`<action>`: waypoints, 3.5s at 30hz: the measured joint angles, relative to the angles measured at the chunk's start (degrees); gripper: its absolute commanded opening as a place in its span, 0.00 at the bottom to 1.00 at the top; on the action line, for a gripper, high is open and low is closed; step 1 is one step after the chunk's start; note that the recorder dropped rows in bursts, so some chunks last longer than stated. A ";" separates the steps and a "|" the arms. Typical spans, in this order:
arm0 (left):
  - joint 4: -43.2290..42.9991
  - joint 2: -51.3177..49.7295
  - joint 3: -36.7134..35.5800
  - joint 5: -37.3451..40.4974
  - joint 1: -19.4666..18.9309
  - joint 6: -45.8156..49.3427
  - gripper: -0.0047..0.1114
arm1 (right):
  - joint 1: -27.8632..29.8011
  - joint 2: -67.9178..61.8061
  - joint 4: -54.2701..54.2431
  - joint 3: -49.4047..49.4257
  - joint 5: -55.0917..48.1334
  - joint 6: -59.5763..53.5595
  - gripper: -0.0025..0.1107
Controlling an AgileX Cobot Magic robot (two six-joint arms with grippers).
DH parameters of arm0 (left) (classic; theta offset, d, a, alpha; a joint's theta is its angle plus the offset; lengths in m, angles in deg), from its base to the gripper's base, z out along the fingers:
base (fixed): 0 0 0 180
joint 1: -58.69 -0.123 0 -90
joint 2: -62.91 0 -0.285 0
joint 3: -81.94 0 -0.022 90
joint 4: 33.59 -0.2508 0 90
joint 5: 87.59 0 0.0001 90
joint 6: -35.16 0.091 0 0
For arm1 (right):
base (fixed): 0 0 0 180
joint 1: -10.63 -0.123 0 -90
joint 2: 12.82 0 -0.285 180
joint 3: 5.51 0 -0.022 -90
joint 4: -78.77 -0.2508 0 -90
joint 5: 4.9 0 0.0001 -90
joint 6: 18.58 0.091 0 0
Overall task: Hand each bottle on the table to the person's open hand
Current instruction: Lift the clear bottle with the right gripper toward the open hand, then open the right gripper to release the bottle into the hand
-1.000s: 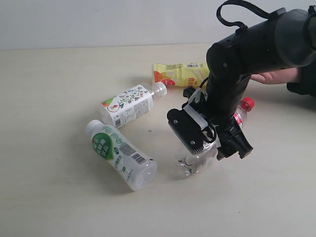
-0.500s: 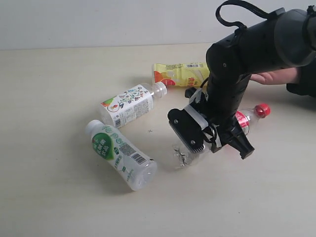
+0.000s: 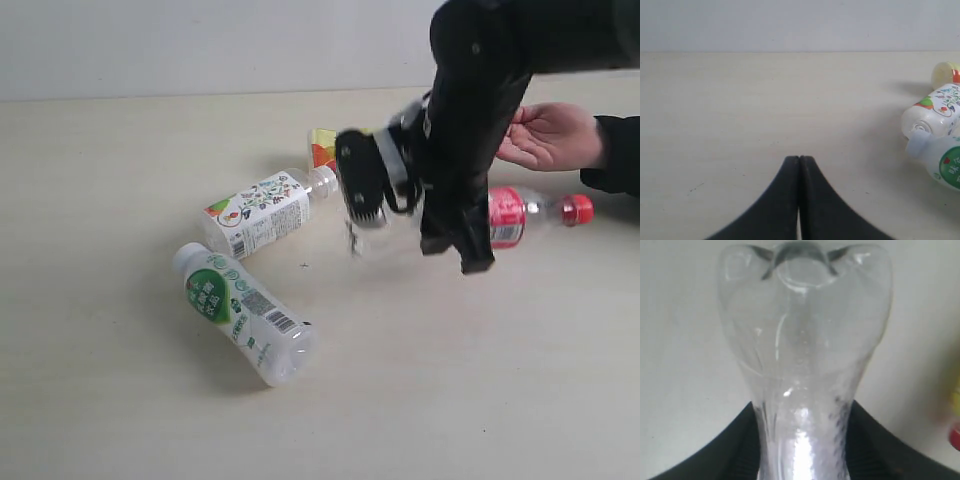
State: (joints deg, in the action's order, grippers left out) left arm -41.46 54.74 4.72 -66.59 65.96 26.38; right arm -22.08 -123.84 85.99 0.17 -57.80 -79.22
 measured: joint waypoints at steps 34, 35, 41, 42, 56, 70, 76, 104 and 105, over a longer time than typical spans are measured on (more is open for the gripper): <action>0.00 0.00 0.00 0.00 0.00 0.00 0.04 | 23.18 -19.74 -0.92 -45.04 -17.07 60.64 0.02; 0.00 0.00 0.00 0.00 0.00 0.00 0.04 | 23.18 -20.27 -0.16 -45.09 -17.17 60.64 0.02; 0.00 0.00 0.00 0.00 0.00 0.00 0.04 | 23.18 -23.47 1.03 -45.09 -17.17 61.24 0.02; 0.00 0.00 0.00 0.00 0.00 0.00 0.04 | 23.18 -23.76 1.19 -45.09 -17.17 61.79 0.02; 0.00 0.00 0.00 0.00 0.00 0.00 0.04 | 23.18 -26.25 1.50 -45.09 -13.49 62.77 0.47; 0.00 0.00 0.00 0.00 0.00 0.00 0.04 | 23.18 -26.25 3.47 -45.09 -10.52 62.77 0.83; 0.00 0.00 0.00 0.00 0.00 0.00 0.04 | 23.18 -26.25 4.87 -45.09 -10.52 62.65 0.91; 0.00 0.00 0.00 0.00 0.00 0.00 0.04 | 23.18 -6.50 -14.22 -45.09 -16.98 55.24 0.91; 0.00 0.00 0.00 0.00 0.00 0.00 0.04 | 23.18 -5.77 -15.91 -45.09 -17.05 55.11 0.91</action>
State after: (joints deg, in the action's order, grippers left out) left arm -41.46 54.74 4.72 -66.59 65.96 26.38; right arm 1.11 -129.61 70.08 -44.92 -74.85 -24.11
